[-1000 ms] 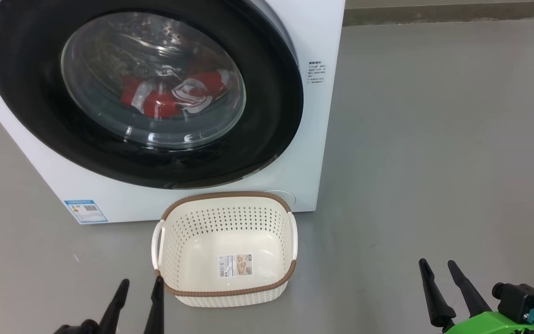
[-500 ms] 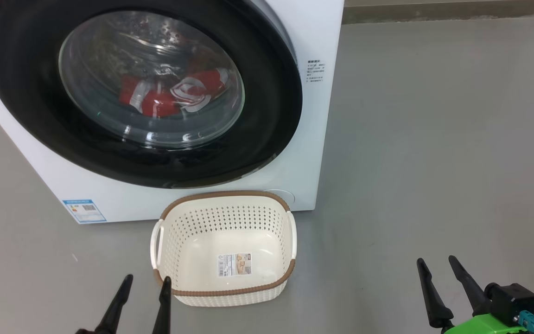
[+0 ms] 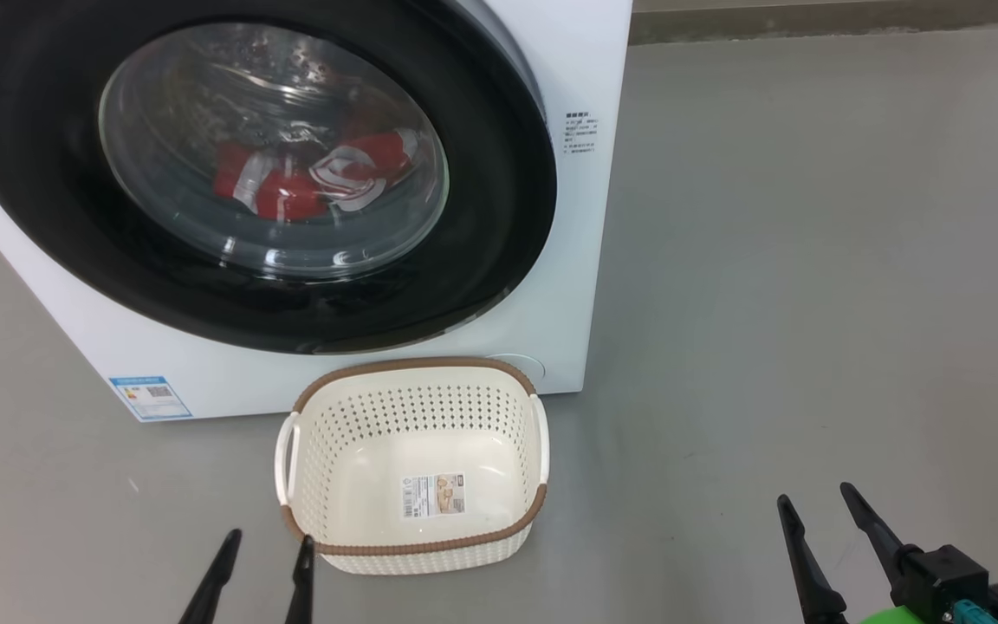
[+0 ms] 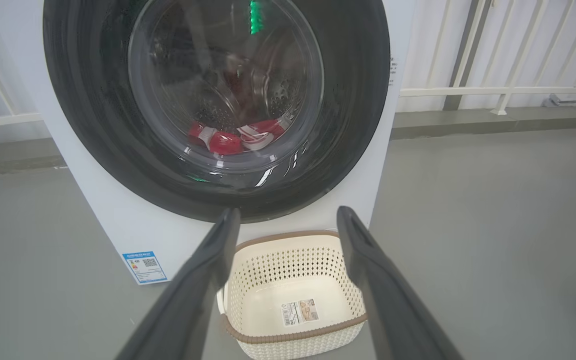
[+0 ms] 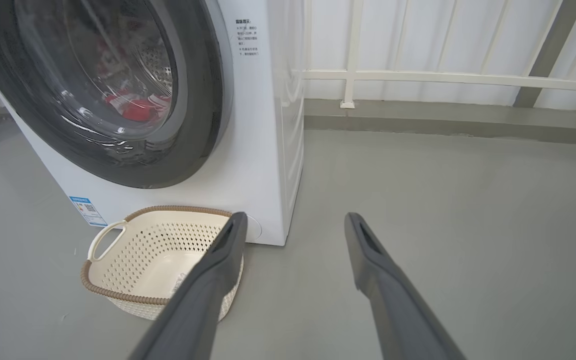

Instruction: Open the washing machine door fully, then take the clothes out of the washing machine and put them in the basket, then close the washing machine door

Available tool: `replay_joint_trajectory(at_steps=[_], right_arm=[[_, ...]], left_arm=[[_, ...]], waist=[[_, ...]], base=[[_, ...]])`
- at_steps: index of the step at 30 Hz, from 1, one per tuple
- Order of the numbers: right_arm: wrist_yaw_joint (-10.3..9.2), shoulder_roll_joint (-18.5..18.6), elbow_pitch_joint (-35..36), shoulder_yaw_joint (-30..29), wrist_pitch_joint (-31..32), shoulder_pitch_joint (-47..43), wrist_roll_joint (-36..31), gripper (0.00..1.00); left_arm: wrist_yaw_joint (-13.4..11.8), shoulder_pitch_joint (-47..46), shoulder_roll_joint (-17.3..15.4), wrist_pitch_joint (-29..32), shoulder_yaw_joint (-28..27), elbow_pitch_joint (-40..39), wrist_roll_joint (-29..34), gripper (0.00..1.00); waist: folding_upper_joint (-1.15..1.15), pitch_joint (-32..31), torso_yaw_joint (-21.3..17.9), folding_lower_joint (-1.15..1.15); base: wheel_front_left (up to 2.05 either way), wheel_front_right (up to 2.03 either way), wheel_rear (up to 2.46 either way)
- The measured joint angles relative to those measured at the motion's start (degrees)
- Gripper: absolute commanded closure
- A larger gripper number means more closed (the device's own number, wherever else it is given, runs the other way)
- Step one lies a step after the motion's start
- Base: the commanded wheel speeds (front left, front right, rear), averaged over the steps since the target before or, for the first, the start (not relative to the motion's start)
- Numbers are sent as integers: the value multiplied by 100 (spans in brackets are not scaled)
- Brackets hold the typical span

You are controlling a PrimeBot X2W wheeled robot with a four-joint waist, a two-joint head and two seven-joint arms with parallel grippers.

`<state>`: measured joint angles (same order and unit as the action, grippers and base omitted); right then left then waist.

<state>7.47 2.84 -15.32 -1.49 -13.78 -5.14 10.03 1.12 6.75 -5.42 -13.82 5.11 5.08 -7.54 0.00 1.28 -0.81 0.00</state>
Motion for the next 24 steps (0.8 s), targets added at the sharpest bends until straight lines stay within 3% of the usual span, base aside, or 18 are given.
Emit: replay_joint_trajectory(at_steps=[13, 24], right_arm=[[0, -48, 68, -98, -60, -55, -100, 0], [0, -66, 159, -121, -62, -56, 13, 0]], left_arm=[[348, 5, 187, -48, -516, 502, -112, 0], [456, 3, 246, -48, -605, 519, -56, 0]], waist=[[0, 50, 18, 0], [0, 13, 38, 0]], base=[[0, 0, 0], [0, 0, 0]])
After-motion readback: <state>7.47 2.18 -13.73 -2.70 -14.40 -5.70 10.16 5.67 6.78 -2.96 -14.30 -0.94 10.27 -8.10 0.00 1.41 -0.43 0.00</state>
